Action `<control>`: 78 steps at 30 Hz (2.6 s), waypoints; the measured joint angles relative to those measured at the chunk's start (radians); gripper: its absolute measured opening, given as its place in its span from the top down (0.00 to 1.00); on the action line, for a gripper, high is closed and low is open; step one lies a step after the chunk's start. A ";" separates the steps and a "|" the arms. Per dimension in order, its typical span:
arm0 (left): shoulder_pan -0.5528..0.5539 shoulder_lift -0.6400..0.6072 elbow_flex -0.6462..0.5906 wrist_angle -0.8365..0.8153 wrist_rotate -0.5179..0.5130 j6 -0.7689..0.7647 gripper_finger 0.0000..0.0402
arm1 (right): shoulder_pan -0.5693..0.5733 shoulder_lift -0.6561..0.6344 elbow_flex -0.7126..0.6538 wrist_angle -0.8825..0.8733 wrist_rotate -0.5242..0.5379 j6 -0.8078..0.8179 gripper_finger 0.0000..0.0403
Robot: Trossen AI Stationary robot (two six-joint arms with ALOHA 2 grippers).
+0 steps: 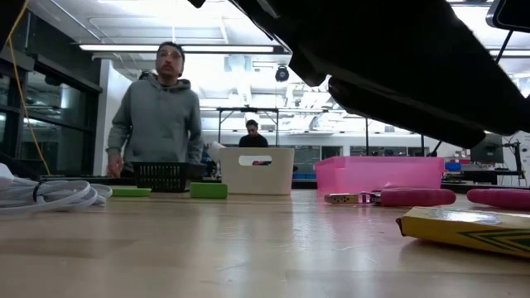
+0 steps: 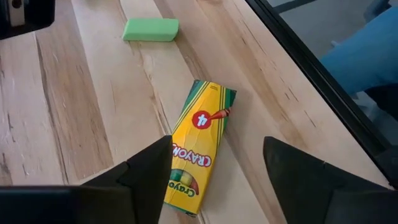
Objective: Pick & Place School Supplies
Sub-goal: Put the crayon box into the pink bin
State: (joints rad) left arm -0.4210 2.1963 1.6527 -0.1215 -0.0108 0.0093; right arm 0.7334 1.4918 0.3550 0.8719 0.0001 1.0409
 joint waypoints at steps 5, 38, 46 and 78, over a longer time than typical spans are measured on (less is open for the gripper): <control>-0.002 0.000 0.000 -0.003 0.009 0.006 0.34 | 0.000 0.000 0.000 0.000 -0.005 0.000 0.64; -0.006 0.008 -0.001 -0.055 -0.037 0.073 0.34 | 0.000 0.000 0.000 -0.001 -0.013 0.001 0.64; 0.005 0.026 -0.002 -0.055 -0.049 0.100 0.34 | 0.000 0.000 0.000 0.000 -0.031 0.001 0.64; 0.034 0.070 -0.001 0.013 0.026 0.097 0.34 | 0.001 0.000 0.000 0.005 -0.044 0.001 0.64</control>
State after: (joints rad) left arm -0.3866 2.2666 1.6514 -0.1087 0.0156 0.1066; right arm 0.7341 1.4914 0.3550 0.8770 -0.0443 1.0420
